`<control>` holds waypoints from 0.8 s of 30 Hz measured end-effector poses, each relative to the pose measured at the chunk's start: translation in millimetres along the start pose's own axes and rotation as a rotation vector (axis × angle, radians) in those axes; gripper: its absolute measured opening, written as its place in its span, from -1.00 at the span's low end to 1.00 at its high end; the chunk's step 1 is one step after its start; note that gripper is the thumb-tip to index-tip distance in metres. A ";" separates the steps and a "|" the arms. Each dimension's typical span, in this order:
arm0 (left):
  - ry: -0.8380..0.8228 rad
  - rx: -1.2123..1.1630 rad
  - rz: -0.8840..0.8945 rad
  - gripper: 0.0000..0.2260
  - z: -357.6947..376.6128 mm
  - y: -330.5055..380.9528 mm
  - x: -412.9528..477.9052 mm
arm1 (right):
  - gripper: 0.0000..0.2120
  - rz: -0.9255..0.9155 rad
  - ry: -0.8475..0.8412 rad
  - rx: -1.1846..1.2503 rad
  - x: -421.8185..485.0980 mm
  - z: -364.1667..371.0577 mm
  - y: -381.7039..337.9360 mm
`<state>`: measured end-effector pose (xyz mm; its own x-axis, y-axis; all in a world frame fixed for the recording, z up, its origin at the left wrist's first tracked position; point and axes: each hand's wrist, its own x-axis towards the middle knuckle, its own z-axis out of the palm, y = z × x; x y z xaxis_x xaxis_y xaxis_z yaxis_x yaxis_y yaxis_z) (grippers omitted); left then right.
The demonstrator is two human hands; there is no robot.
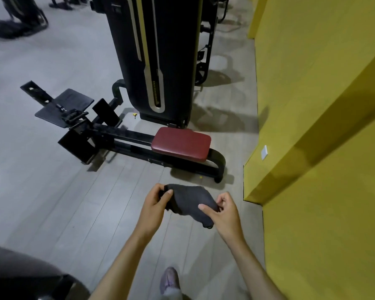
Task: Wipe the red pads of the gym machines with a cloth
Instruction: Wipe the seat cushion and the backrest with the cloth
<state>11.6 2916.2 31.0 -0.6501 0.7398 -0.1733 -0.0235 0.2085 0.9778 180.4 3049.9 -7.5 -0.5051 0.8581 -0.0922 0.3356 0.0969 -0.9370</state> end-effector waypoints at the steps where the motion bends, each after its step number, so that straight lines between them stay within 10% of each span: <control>1: 0.001 -0.004 0.015 -0.88 -0.1 5.6 22.9 | -0.53 -0.016 0.008 0.001 18.9 3.7 -6.3; 10: -0.148 0.169 0.174 -0.69 19.1 40.6 205.5 | -0.79 -0.131 -0.030 0.121 175.3 1.0 -27.7; 13: -0.201 0.149 0.047 -0.81 33.6 27.4 254.6 | -0.76 -0.100 0.001 0.100 224.3 -3.6 -9.9; 24: -0.390 0.267 -0.081 -0.26 63.0 -7.6 385.8 | -0.50 0.107 -0.142 0.119 352.4 8.9 55.6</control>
<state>-191.2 3240.3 -50.8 -0.3198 0.8886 -0.3288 0.1670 0.3945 0.9036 14.0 3353.3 -95.1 -0.5809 0.7802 -0.2321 0.3018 -0.0584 -0.9516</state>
